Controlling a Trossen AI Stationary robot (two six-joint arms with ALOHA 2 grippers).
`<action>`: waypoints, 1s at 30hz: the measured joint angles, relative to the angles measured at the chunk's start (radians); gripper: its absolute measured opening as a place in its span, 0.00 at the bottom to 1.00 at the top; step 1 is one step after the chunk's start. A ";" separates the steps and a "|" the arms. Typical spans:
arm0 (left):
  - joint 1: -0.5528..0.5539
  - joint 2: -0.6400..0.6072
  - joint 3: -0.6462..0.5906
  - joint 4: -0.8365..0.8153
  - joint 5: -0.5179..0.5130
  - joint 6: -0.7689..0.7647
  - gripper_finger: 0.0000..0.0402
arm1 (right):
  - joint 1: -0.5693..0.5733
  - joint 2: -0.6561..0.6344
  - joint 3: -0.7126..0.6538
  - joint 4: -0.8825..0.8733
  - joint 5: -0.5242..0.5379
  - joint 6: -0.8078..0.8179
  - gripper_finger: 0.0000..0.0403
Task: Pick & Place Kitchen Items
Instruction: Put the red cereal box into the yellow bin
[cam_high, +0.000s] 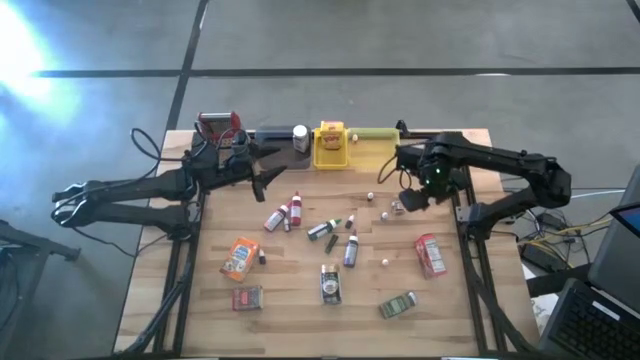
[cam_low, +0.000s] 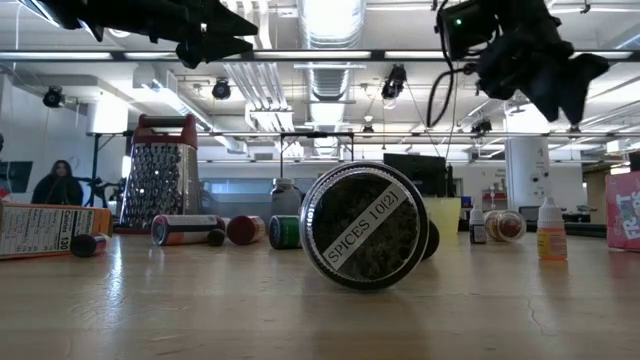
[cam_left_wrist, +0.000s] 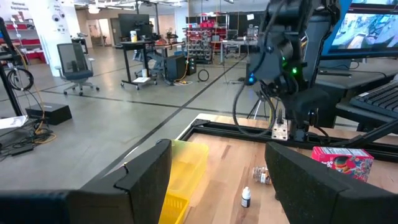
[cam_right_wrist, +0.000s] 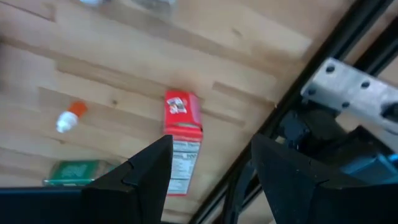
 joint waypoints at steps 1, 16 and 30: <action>0.000 0.000 0.000 0.000 0.000 0.000 0.66 | 0.003 -0.009 -0.018 0.000 -0.006 0.006 0.55; 0.000 0.000 0.000 0.000 0.000 -0.001 0.66 | 0.034 -0.024 -0.233 0.165 -0.156 0.007 0.65; 0.000 0.000 0.000 -0.001 0.000 -0.001 0.66 | 0.034 0.086 -0.299 0.279 -0.240 -0.063 0.73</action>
